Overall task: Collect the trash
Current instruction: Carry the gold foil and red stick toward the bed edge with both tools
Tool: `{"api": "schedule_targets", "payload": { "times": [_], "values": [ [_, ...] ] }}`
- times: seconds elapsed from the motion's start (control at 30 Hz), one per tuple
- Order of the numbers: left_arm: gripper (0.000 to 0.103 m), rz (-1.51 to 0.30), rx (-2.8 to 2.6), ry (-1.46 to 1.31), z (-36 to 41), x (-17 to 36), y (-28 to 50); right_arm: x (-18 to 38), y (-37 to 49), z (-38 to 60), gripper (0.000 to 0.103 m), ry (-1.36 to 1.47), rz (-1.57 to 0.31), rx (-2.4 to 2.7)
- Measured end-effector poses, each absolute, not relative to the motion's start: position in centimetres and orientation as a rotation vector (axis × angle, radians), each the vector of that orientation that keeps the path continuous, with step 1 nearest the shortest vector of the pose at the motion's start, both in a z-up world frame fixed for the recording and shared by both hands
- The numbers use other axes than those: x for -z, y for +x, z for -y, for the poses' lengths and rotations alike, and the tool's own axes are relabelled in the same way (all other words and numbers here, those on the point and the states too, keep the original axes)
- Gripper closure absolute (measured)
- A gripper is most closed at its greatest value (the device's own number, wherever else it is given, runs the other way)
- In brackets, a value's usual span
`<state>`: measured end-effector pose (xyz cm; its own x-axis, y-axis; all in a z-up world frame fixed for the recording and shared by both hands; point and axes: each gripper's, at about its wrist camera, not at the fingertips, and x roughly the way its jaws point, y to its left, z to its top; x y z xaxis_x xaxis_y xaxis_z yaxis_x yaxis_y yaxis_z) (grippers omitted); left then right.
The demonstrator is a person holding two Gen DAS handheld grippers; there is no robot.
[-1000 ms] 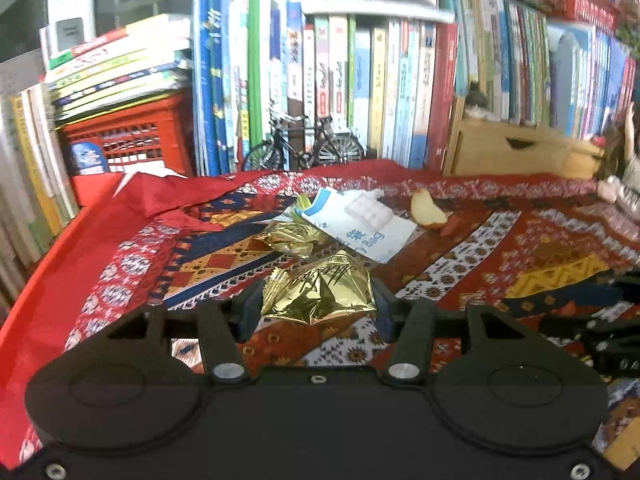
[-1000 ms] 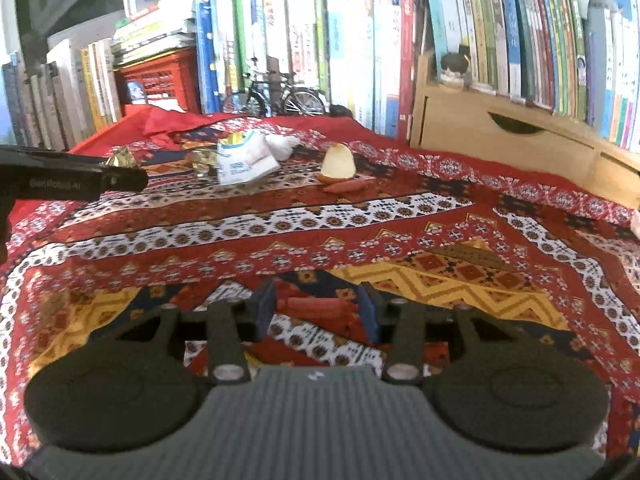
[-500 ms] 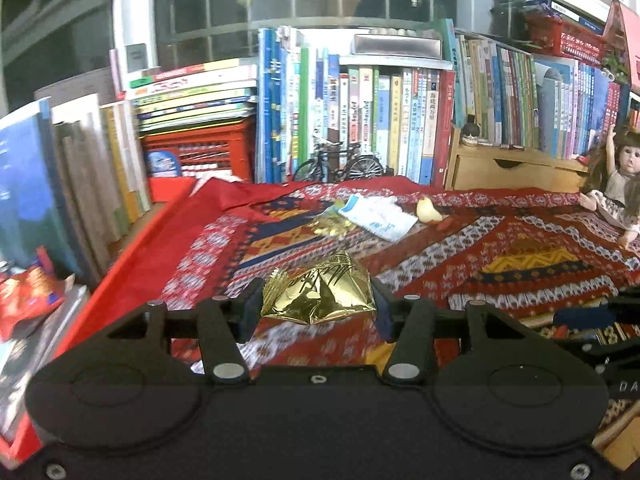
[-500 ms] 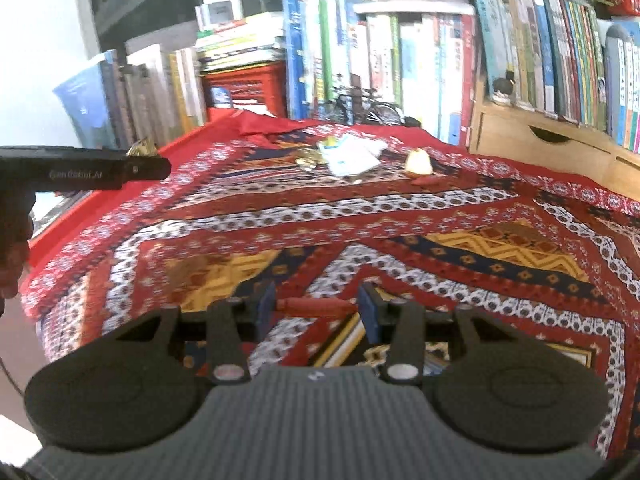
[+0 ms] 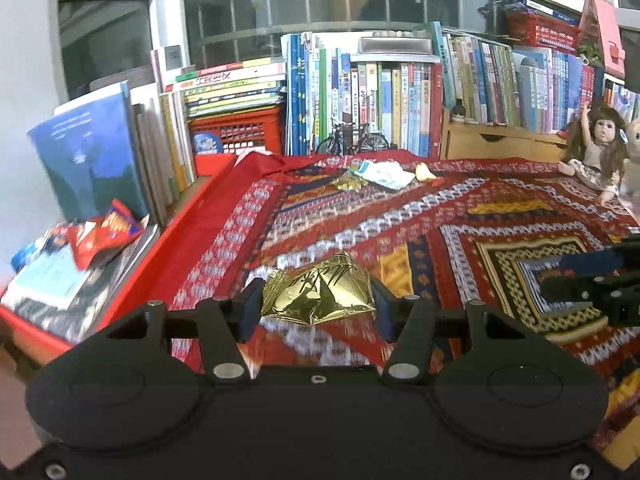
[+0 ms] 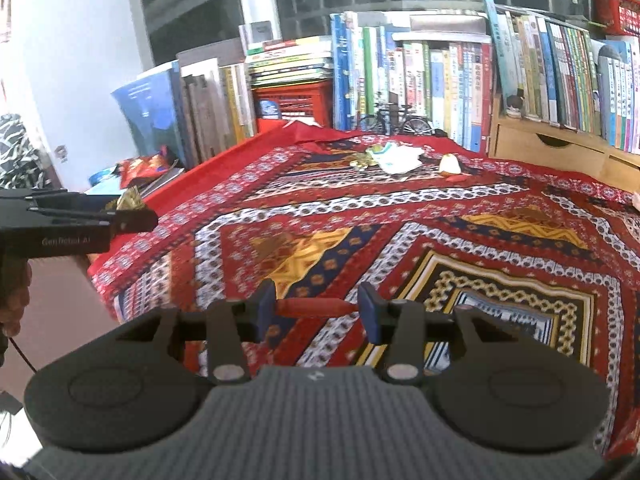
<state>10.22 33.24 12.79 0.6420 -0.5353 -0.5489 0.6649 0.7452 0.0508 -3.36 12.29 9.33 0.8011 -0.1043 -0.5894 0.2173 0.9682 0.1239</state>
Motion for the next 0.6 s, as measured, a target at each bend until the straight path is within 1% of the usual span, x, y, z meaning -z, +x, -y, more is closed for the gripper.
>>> {"api": "schedule_targets", "payload": {
  "times": [0.17,0.37,0.6],
  "values": [
    [0.051,-0.560,0.708,0.273,-36.0,-11.6,6.9,-9.2,-4.9,-15.2,0.054,0.131,-0.630,0.132],
    [0.051,-0.604,0.737,0.264,-37.7,-9.7,2.9,-9.3,-6.7,-17.2,0.054,0.145,-0.633,0.107],
    [0.051,-0.677,0.730,0.243,-38.9,-7.6,0.1,-8.4,-8.4,-19.3,0.054,0.137,-0.656,0.079]
  ]
}}
